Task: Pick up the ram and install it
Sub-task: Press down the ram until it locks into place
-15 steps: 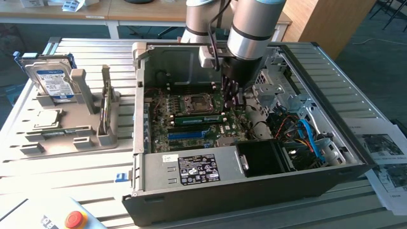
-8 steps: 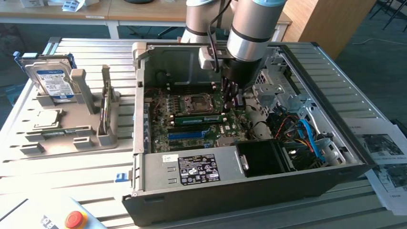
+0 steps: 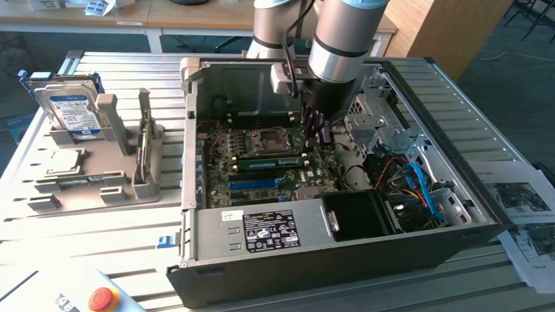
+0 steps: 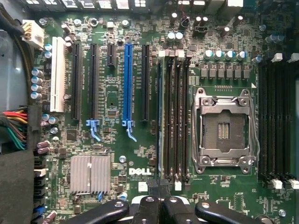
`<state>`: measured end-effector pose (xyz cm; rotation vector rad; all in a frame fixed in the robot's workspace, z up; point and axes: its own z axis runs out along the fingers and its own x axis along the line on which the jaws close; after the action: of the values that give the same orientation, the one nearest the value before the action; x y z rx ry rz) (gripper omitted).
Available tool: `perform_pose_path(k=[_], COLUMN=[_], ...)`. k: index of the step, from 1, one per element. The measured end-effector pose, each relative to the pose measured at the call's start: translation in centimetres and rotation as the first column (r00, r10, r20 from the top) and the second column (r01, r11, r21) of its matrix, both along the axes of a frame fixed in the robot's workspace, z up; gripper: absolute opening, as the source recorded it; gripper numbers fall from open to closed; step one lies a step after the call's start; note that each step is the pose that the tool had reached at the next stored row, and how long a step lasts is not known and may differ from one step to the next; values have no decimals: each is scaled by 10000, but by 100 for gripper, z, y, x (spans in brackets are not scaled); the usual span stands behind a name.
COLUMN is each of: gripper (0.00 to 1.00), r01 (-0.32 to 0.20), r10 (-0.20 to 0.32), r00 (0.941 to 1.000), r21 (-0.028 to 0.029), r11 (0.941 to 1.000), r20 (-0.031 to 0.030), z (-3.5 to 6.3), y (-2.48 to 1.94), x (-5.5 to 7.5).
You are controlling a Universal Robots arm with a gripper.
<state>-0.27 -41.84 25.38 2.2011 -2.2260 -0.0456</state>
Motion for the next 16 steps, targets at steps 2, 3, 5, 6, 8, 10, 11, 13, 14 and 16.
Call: perform_pose_path(k=[2, 3, 5, 6, 8, 10, 11, 13, 14, 16], gripper=[10, 10, 10, 10, 10, 10, 10, 10, 10, 10], r01=[0, 0, -1, -1, -1, 1, 0, 0, 0, 0], r10=[0, 0, 1, 1, 1, -1, 0, 0, 0, 0], r00=[10000, 10000, 10000, 10000, 10000, 10000, 10000, 10000, 10000, 10000], r21=[0, 1, -1, -1, 0, 1, 0, 0, 0, -1], r11=[10000, 10000, 10000, 10000, 10000, 10000, 10000, 10000, 10000, 10000], r20=[0, 0, -1, 0, 0, 0, 0, 3, 5, 8], z=[-6, -9, -9, -9, -10, -21, -33, -67, -85, -121], y=[28, 40, 52, 52, 52, 52, 52, 52, 52, 52], x=[0, 0, 1, 1, 1, 0, 0, 0, 0, 0])
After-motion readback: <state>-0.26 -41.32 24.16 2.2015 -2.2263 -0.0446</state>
